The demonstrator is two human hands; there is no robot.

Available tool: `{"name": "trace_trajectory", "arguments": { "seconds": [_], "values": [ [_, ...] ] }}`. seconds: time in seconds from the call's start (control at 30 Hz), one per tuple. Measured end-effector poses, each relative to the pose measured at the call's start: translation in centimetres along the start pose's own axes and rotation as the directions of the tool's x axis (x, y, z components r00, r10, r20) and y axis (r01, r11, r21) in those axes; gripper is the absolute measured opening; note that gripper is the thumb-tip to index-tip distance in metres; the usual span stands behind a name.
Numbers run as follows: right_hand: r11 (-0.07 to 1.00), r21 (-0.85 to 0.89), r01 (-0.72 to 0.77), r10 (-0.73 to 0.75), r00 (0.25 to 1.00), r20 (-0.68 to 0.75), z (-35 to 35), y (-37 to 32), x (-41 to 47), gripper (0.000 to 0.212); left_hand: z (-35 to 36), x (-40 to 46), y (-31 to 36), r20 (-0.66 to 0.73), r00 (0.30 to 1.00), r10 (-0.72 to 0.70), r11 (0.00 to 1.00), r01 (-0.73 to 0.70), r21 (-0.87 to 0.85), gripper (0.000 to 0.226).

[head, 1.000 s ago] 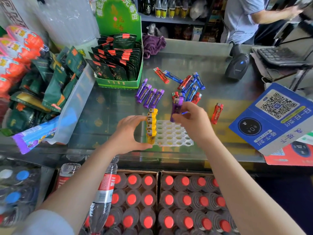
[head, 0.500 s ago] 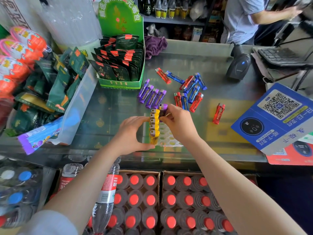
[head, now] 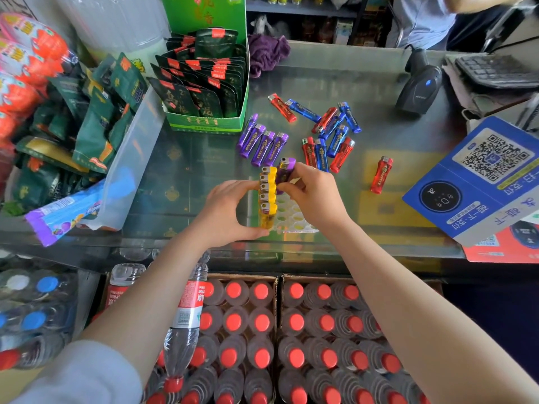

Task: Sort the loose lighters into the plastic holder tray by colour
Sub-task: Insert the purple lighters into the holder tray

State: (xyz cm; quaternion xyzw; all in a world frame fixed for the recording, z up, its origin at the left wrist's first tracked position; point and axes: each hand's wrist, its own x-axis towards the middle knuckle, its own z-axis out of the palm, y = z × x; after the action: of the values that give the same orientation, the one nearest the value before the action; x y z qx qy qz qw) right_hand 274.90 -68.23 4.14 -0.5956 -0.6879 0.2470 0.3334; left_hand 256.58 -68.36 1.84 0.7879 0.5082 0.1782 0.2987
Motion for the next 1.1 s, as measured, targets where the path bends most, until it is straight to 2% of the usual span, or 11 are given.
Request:
{"name": "trace_trajectory", "arguments": {
  "seconds": [0.2,0.37,0.6,0.7,0.77,0.83,0.9,0.97,1.1],
  "values": [
    [1.0,-0.003,0.03,-0.03,1.0,0.0,0.1,0.6,-0.3,0.005,0.1,0.0,-0.1,0.004,1.0,-0.001,1.0,0.001,-0.02,0.087],
    [0.992,-0.111,0.053,-0.046,0.997,0.065,0.3,1.3,0.0,0.013,0.1,-0.1,-0.2,0.011,1.0,-0.01,1.0,0.01,-0.008,0.09],
    [0.995,-0.087,0.038,-0.038,0.999,0.0,0.8,1.6,-0.5,0.016,-0.3,-0.4,0.2,0.028,0.999,-0.025,0.999,0.026,-0.039,0.084],
    [0.99,-0.113,0.082,-0.071,0.992,0.1,0.9,1.1,-0.6,0.014,-0.6,-0.7,-0.4,0.033,0.999,-0.015,1.0,0.016,-0.02,0.081],
    [0.988,-0.096,0.117,-0.109,0.99,0.089,0.5,1.0,-0.3,0.025,-0.9,-1.0,-0.7,0.044,0.999,-0.024,0.999,0.025,-0.028,0.079],
    [0.997,-0.078,0.026,-0.032,0.997,-0.077,-0.4,1.4,0.6,0.033,-1.1,-1.0,-0.8,0.058,0.998,-0.028,0.999,0.03,-0.032,0.078],
    [0.981,-0.135,-0.142,0.113,0.973,-0.201,-1.1,2.2,1.6,0.027,-1.1,-1.1,-0.9,0.071,0.997,-0.037,0.999,0.039,-0.029,0.08],
    [0.931,-0.247,-0.267,0.222,0.956,-0.194,-1.2,2.8,2.5,0.025,-1.0,-1.1,-1.0,0.066,0.997,-0.031,0.999,0.033,-0.032,0.082],
    [0.859,-0.402,-0.316,0.278,0.948,-0.153,-0.6,2.4,3.4,0.024,-1.0,-1.1,-1.2,0.067,0.997,-0.032,0.999,0.034,-0.027,0.086]
  ]
}}
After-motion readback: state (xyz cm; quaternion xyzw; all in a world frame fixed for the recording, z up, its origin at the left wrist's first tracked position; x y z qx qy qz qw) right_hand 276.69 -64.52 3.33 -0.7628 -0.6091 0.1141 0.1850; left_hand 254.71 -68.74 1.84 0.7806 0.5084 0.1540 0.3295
